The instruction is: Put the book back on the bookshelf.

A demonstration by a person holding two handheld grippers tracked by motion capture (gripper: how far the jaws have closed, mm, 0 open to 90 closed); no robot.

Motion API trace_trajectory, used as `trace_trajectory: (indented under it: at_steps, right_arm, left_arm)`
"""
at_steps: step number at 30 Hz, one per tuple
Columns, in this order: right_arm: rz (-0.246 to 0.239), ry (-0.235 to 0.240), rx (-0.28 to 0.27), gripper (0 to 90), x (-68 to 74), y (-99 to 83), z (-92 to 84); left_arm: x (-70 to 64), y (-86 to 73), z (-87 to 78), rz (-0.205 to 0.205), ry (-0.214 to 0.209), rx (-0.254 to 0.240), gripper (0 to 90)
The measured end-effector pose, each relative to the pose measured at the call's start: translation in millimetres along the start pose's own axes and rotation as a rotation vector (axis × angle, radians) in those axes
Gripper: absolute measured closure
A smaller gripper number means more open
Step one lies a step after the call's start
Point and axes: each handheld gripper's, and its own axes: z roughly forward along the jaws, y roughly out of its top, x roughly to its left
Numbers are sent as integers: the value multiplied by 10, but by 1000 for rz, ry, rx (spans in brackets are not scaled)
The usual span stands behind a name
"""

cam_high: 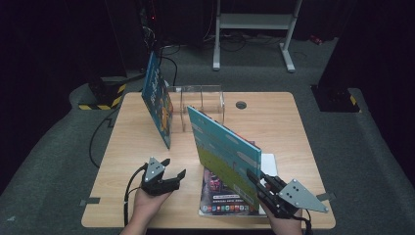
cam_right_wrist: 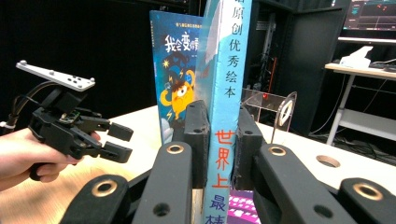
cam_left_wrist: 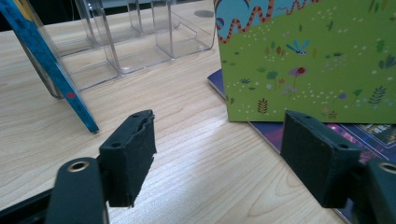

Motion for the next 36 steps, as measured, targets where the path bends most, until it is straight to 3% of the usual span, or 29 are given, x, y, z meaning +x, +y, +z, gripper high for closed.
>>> trace_trajectory:
  at_steps: [3, 5, 8, 10, 14, 20, 30, 36]
  right_arm:
    - [13, -12, -3, 800, 16, -1, 7]
    - [23, -21, -6, 800, 32, -6, 21]
    - [40, -43, -8, 801, 79, -15, 68]
    - [54, -59, -13, 802, 127, -22, 113]
    - [32, -109, -23, 805, 270, -51, 242]
    - [35, -169, -26, 807, 498, -127, 501]
    - [74, -180, -3, 800, 613, -179, 713]
    - [81, -152, 35, 786, 707, -237, 853]
  left_arm:
    - [6, 32, -22, -4, -21, 30, 204]
    - [-7, 54, -49, -1, -11, 32, 194]
    - [-30, 94, -94, -2, -9, 16, 151]
    - [-57, 125, -134, 20, 3, -1, 136]
    - [-85, 184, -186, 38, 8, -18, 120]
    - [-82, 240, -258, 22, 3, -51, 116]
    - [-132, 327, -331, 30, -16, -79, 120]
    - [-219, 415, -398, 30, -50, -112, 119]
